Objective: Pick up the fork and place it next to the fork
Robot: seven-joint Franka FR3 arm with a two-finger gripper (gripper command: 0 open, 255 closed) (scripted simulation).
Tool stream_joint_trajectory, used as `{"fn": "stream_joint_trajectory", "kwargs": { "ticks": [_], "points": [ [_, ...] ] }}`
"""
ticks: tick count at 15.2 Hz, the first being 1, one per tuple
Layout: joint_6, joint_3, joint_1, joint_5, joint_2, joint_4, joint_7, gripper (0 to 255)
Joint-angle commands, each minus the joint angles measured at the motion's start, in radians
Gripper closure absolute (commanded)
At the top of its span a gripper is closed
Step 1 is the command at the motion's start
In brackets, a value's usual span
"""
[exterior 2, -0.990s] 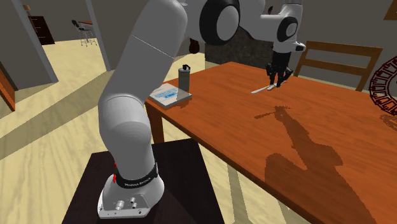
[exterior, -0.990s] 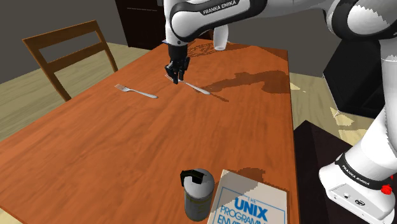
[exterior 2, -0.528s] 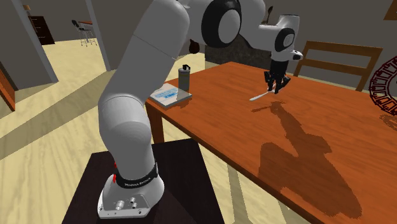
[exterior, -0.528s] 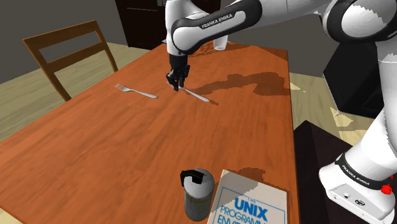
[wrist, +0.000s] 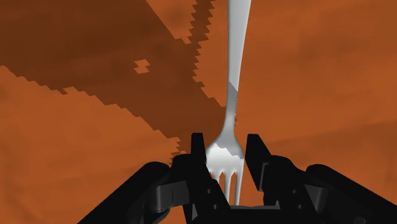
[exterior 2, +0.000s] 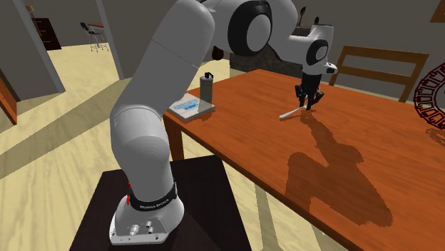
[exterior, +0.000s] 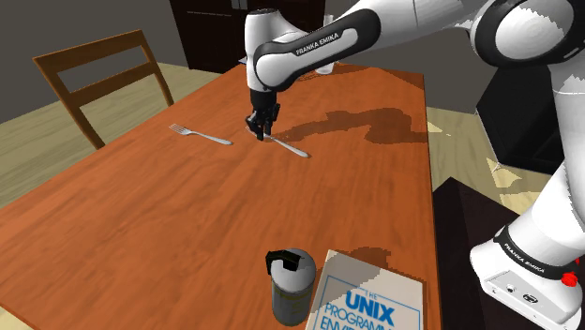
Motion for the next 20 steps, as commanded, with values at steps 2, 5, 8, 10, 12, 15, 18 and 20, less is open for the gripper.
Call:
{"fn": "stream_joint_trajectory", "kwargs": {
  "ticks": [2, 5, 8, 10, 12, 15, 18, 20],
  "points": [
    [0.001, 0.000, 0.000, 0.000, 0.001, 0.000, 0.000, 255],
    [0.001, 0.000, 0.000, 0.000, 0.001, 0.000, 0.000, 0],
    [0.001, 0.000, 0.000, 0.000, 0.001, 0.000, 0.000, 0],
    [-0.023, 0.002, -0.001, 0.002, -0.015, 0.008, -0.001, 0],
    [-0.073, 0.005, -0.002, 0.007, -0.044, 0.030, -0.004, 0],
    [-0.093, 0.006, -0.003, 0.009, -0.054, 0.040, -0.005, 0],
    [-0.094, 0.006, -0.003, 0.009, -0.054, 0.040, -0.005, 0],
    [-0.094, 0.006, -0.003, 0.009, -0.054, 0.040, -0.005, 0]
  ]
}}
